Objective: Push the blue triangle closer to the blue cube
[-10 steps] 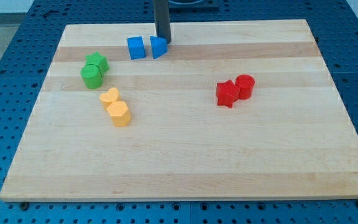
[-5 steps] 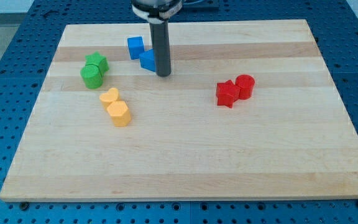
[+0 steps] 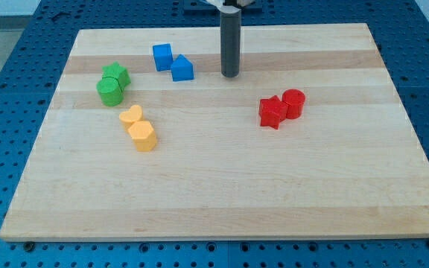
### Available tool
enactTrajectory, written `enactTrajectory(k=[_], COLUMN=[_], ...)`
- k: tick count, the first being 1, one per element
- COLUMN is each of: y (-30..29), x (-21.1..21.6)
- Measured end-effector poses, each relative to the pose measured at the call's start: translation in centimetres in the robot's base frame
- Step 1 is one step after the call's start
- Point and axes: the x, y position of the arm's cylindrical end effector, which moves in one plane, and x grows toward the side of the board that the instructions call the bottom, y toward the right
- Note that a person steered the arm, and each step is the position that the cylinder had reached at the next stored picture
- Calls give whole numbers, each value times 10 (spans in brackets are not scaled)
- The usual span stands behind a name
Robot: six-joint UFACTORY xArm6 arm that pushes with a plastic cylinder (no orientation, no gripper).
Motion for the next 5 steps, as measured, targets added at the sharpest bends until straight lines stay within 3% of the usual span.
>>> enactTrajectory(k=[2,5], y=[-54,-29], x=[13,-28])
